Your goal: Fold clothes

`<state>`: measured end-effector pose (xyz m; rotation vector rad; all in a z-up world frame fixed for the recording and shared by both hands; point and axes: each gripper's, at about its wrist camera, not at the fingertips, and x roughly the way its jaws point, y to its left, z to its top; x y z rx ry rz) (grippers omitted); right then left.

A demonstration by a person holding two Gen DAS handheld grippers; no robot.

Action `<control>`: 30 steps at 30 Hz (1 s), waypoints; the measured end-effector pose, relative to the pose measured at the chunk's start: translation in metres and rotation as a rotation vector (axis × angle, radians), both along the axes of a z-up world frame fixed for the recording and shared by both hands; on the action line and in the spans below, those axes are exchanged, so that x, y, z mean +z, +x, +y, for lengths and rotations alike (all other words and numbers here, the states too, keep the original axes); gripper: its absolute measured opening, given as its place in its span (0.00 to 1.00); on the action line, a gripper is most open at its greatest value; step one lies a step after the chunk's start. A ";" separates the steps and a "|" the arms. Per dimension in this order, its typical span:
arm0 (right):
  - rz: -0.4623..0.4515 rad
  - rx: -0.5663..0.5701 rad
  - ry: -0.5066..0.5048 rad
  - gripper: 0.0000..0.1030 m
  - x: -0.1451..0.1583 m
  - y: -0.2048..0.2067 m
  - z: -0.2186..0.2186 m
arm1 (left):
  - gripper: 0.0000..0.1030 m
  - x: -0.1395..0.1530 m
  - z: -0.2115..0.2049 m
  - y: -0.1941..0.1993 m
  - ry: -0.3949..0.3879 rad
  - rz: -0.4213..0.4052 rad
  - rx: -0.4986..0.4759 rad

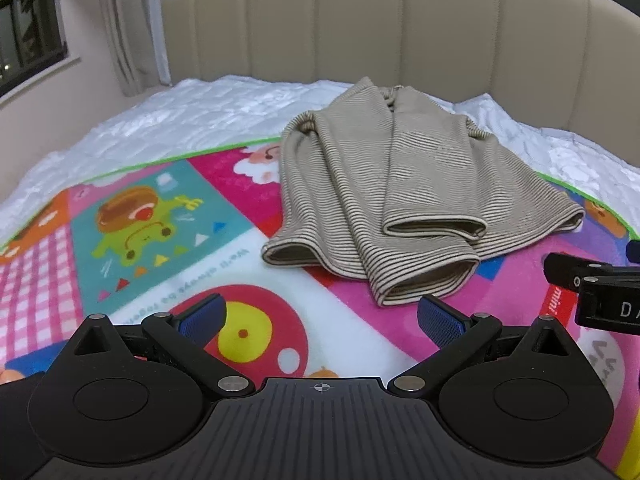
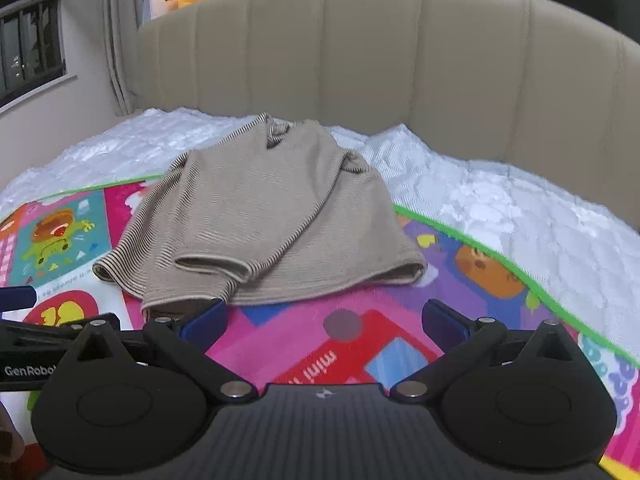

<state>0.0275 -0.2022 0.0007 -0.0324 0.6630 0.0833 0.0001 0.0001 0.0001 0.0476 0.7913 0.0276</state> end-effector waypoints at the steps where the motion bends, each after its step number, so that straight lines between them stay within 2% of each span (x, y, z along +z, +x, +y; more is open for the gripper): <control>1: 0.003 0.000 0.006 1.00 0.000 0.000 0.001 | 1.00 0.000 0.000 0.000 0.002 -0.001 0.003; 3: 0.003 -0.001 0.013 1.00 0.002 0.003 0.006 | 1.00 0.000 0.000 0.000 0.012 -0.007 0.009; 5: -0.018 -0.001 0.061 1.00 -0.002 -0.001 0.000 | 1.00 -0.002 -0.003 -0.004 0.033 -0.027 0.013; 7: 0.001 -0.006 0.079 1.00 -0.005 0.001 -0.005 | 1.00 0.000 0.001 -0.001 0.009 -0.005 0.011; 13: 0.066 -0.029 0.048 1.00 -0.005 0.013 0.000 | 1.00 -0.002 0.005 0.000 0.002 0.001 0.020; 30: 0.065 -0.022 0.035 1.00 -0.007 0.006 0.004 | 1.00 -0.004 0.009 0.003 -0.018 0.023 0.035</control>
